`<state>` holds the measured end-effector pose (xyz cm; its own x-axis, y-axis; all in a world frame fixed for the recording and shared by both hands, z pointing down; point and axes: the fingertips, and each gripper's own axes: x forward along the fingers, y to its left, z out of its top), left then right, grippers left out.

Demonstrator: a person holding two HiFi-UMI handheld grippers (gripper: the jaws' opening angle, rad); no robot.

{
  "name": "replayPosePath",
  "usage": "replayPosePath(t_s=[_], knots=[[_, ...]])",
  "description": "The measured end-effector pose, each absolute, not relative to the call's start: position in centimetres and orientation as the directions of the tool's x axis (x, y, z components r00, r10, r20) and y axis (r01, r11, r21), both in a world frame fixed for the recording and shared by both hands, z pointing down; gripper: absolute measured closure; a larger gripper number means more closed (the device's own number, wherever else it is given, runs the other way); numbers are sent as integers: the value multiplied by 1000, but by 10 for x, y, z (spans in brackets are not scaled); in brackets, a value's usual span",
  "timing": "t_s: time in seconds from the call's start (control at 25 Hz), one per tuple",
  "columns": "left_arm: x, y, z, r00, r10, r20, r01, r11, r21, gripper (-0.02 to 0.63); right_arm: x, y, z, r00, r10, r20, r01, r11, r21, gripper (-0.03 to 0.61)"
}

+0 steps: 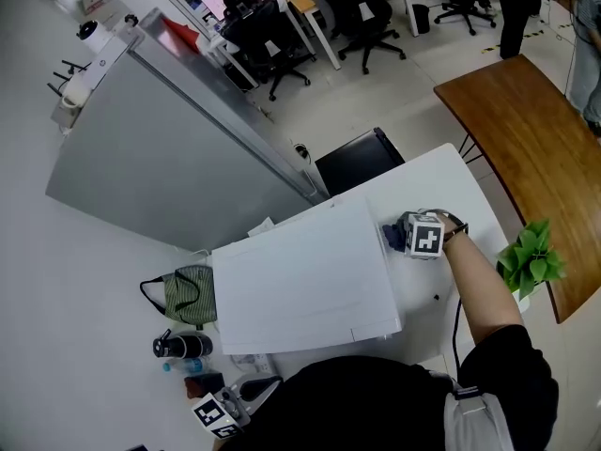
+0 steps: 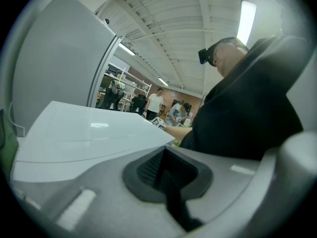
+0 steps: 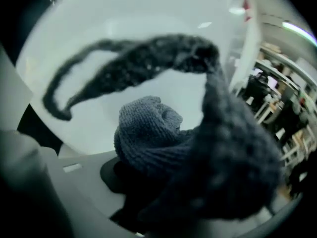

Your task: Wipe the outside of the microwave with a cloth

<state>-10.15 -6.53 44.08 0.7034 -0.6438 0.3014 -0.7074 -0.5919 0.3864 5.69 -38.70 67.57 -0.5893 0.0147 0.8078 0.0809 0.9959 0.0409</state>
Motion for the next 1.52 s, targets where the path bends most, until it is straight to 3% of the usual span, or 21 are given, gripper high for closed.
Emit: replayPosePath(t_s=[0.08, 0.16, 0.24, 0.36, 0.96, 1.16, 1.32, 1.52], knots=[[-103, -66, 442, 702, -647, 298, -708, -587, 392, 611, 61, -395, 617, -821, -30, 570, -108, 989, -104, 438], [-102, -68, 442, 710, -639, 297, -700, -593, 397, 611, 67, -400, 556, -966, -87, 244, -169, 925, -339, 438], [-99, -69, 444, 720, -627, 299, -691, -602, 401, 611, 74, -402, 514, -987, -158, -32, -118, 842, -527, 439], [-97, -70, 445, 728, -617, 299, -682, -610, 403, 611, 79, -409, 502, -943, -266, -198, -78, 758, -648, 438], [-101, -64, 441, 713, -632, 304, -698, -602, 388, 611, 58, -403, 573, -891, -384, -240, 66, 416, -907, 432], [-101, -63, 440, 713, -635, 299, -698, -603, 386, 611, 60, -405, 618, -900, -430, -80, -35, 253, -967, 433], [-102, -62, 440, 712, -634, 302, -699, -602, 386, 611, 59, -411, 640, -900, -436, -17, -100, 246, -964, 431], [-101, -62, 440, 716, -629, 301, -695, -605, 389, 611, 60, -410, 681, -882, -446, 151, -244, 158, -957, 431]])
